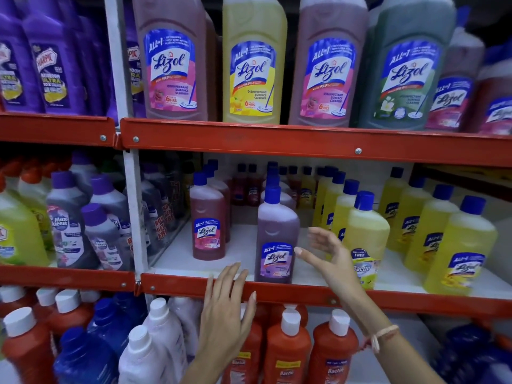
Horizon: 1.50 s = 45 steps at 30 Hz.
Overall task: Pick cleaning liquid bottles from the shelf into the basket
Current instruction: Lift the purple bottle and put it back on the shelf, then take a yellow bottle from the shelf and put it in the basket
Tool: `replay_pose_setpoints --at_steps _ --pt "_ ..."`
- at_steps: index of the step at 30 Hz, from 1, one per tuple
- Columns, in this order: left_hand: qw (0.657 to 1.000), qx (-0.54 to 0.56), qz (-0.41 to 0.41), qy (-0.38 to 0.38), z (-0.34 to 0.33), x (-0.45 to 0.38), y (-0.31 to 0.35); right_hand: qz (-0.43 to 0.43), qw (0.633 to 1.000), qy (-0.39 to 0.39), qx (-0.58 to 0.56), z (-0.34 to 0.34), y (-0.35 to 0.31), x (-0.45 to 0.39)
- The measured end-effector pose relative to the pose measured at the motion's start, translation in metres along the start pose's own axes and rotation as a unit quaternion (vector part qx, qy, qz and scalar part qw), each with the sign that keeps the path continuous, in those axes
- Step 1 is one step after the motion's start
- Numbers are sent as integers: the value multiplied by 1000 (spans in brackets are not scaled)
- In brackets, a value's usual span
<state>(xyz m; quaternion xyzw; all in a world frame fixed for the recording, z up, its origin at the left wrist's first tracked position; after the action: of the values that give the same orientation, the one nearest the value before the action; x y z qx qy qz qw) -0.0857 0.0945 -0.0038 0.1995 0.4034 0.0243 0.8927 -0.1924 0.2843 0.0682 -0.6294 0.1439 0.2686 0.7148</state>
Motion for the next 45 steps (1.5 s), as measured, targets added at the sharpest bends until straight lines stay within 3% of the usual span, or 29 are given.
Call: replay_pose_setpoints --at_steps 6,12,15,18,20,26,29,32,36,38,41,45 --pt "995 30 -93 -14 -29 -6 65 88 993 79 3 74 -21 9" --pt "989 -16 -125 -77 -76 -10 108 79 977 163 109 142 -2 13" --pt "986 -79 -106 -101 -94 -8 112 2 990 68 121 142 30 0" --pt "984 -110 -95 -100 -101 -6 111 -77 995 -49 37 124 52 -8" --pt "986 -109 -90 -92 -101 -5 110 -102 993 -60 -19 117 60 -10" --pt "983 -129 -86 -94 -103 -1 111 -53 998 26 -38 115 58 -11" --pt "983 -133 -82 -94 -105 -1 111 29 994 84 63 118 34 -7" --pt "983 -134 -82 -97 -106 -1 109 100 960 168 199 123 3 2" --pt "982 -145 -78 -95 -106 -1 111 135 932 231 246 132 -30 21" --pt "982 -145 -74 -93 -105 -1 112 125 948 216 198 137 -34 26" --pt "981 -148 -75 -100 -105 0 111 84 986 141 26 139 -38 29" --pt "981 -143 -83 -105 -108 -1 109 5 978 13 -210 127 -37 32"
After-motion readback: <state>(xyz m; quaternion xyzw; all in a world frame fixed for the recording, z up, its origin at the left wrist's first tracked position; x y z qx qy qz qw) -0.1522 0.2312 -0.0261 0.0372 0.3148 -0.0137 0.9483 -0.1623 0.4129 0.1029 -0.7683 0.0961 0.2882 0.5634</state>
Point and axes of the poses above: each hand's wrist, its own x-axis away from the middle knuckle, its own z-axis out of the back of the hand, y = z × x, the point moved 7 cm from there along -x, towards the middle knuckle, and after that the axes turned 5 degrees about z, right-handed, at the moved point
